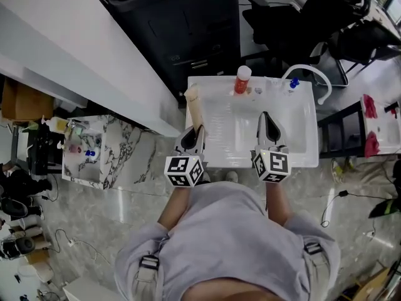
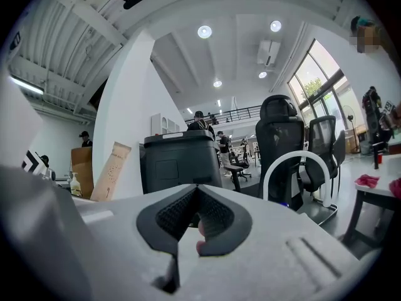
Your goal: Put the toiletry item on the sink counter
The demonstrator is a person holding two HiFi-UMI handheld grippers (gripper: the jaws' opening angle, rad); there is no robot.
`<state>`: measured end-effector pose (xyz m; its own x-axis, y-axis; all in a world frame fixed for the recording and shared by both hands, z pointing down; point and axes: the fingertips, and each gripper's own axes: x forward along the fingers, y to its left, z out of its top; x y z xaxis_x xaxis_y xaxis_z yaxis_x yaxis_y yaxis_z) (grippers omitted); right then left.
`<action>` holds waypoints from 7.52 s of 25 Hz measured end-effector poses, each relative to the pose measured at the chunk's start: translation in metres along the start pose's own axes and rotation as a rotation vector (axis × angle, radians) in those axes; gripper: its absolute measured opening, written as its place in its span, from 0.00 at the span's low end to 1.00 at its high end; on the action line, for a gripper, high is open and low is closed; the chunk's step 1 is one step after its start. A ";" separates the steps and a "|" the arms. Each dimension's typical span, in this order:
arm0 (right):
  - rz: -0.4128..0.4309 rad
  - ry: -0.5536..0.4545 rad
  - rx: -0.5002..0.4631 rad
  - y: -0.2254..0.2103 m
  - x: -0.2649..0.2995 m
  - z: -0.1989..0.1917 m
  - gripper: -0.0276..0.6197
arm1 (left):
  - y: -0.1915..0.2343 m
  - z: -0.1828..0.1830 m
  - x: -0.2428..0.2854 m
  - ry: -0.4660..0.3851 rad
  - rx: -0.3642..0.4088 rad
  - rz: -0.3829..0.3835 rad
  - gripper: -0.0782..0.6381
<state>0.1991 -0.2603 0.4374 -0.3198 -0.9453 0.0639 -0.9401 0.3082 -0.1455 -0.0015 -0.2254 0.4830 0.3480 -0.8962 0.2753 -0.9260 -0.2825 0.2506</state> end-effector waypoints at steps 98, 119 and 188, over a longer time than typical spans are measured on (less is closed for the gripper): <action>-0.031 0.318 -0.002 0.017 0.000 -0.114 0.05 | 0.062 -0.207 0.060 0.529 -0.205 -0.051 0.16; -0.039 0.323 0.006 0.012 -0.006 -0.116 0.05 | 0.067 -0.215 0.069 0.522 -0.179 -0.037 0.25; 0.097 0.153 -0.060 0.064 0.012 -0.037 0.05 | 0.075 -0.027 0.002 0.048 -0.053 0.069 0.12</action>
<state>0.1312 -0.2481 0.4651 -0.4192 -0.8851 0.2022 -0.9079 0.4073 -0.0993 -0.0661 -0.2393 0.5272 0.2918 -0.8950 0.3374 -0.9393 -0.2014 0.2779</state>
